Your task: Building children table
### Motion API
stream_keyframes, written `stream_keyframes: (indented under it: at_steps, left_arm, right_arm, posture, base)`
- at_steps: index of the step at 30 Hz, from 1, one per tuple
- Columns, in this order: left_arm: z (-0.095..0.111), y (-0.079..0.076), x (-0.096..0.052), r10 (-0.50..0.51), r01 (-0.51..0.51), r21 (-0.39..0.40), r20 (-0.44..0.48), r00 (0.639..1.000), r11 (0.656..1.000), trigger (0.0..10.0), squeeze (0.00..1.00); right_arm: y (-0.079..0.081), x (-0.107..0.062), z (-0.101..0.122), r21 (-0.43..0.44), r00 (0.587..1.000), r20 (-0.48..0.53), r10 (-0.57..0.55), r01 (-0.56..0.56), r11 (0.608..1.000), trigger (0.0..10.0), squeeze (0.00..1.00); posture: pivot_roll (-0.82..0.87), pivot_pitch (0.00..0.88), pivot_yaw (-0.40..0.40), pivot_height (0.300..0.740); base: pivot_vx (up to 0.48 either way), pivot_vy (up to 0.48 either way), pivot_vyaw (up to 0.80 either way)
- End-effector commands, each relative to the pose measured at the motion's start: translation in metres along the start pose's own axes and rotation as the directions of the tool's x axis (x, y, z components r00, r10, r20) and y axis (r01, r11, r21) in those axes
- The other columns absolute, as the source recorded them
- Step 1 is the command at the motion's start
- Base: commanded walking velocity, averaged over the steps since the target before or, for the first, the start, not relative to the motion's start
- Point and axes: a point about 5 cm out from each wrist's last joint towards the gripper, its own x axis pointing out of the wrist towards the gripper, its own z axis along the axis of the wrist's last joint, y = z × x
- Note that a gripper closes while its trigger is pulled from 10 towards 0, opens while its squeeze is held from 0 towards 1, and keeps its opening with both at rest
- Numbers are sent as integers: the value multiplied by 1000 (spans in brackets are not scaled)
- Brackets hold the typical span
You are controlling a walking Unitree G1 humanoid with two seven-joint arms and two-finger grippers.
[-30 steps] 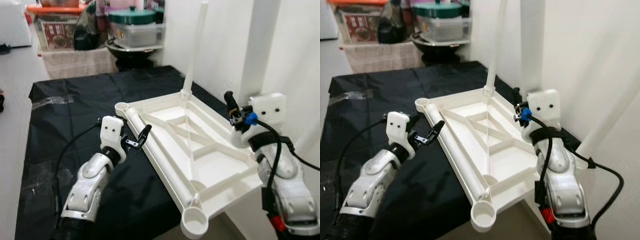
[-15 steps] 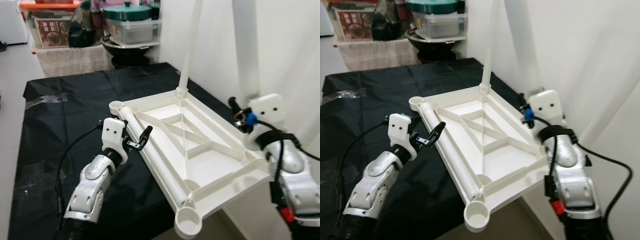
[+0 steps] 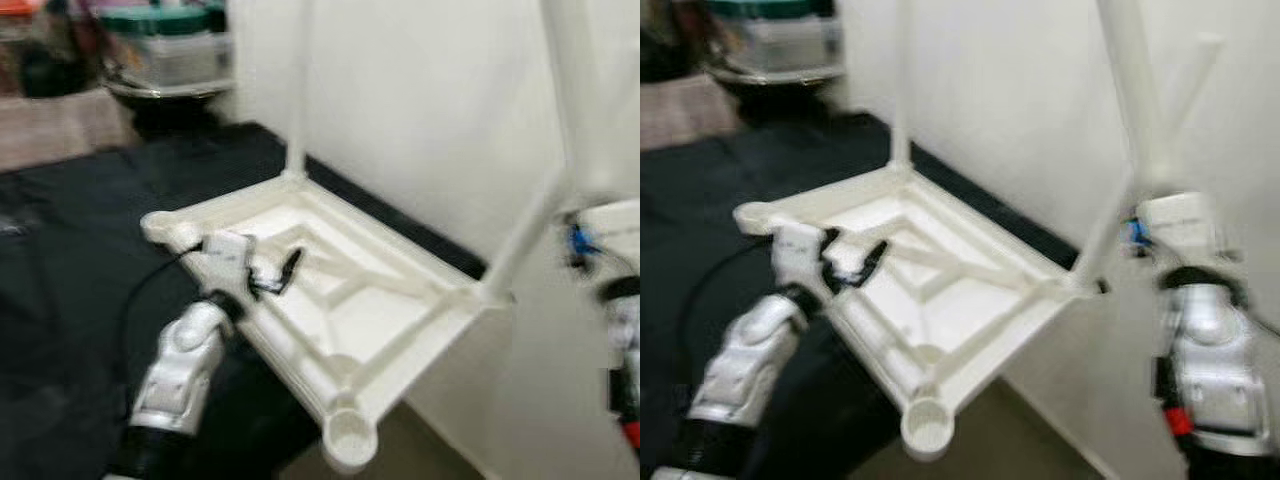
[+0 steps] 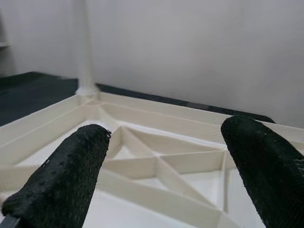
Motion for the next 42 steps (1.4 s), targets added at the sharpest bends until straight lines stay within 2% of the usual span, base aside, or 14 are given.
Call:
stream_keyframes:
  at_steps: [1, 4, 7, 12, 19, 24, 28, 35, 42]
  left_arm:
    - [-2, 1, -2, 0, 0, 1, -6, 1000, 1000, 10000, 0]
    - [-2, 0, 0, -3, 3, 3, -5, 1000, 1000, 10000, 0]
    - [-1, 1, 0, -1, 1, 4, -4, 1000, 1000, 10000, 0]
    - [-3, 1, -2, 6, -6, 4, -7, 1000, 1000, 10000, 0]
    - [-3, 2, -2, 7, -7, 4, -7, 1000, 1000, 10000, 0]
    - [-2, 2, -2, 5, -5, 4, -7, 1000, 1000, 10000, 0]
    - [-3, 1, -1, 1, -1, 2, -8, 1000, 1000, 10000, 0]
    - [-3, 1, -1, 0, 0, 1, -9, 1000, 1000, 10000, 0]
    - [-4, 2, 0, 1, -1, 0, -10, 1000, 1000, 10000, 0]
  right_arm:
    - [10, -1, 8, -39, 996, 50, 71, -69, 997, 10000, 0]
    - [17, -1, 9, -136, 989, 58, 136, -127, 982, 10000, 0]
    - [13, 1, 6, -170, 992, 40, 123, -115, 979, 10000, 0]
    - [-2, 4, -5, -160, 999, -25, 25, -28, 987, 10000, 0]
    - [-10, 3, -16, -133, 997, -83, -8, -3, 991, 10000, 0]
    - [-13, 2, -20, -151, 995, -98, -17, 2, 989, 10000, 0]
    - [-23, -1, -27, -203, 992, -126, -29, 3, 979, 10000, 0]
    - [-28, -2, -30, -217, 990, -137, -31, 1, 976, 10000, 0]
    - [-22, -1, -32, -216, 990, -139, -15, -16, 976, 10000, 0]
  posture:
    - [-33, 0, -48, 740]
    - [-30, 0, -54, 740]
    - [-28, 0, -59, 740]
    - [-27, 0, -61, 740]
    - [-28, 0, -61, 740]
    - [-32, 0, -58, 740]
    - [-37, 0, -56, 740]
    - [-42, 0, -56, 740]
    - [-37, 0, -58, 740]
  base:
    - [0, 0, 0]
    - [0, 0, 0]
    - [0, 0, 0]
    - [0, 0, 0]
    - [0, 0, 0]
    - [0, 0, 0]
    - [0, 0, 0]
    - [0, 0, 0]
    - [0, 0, 0]
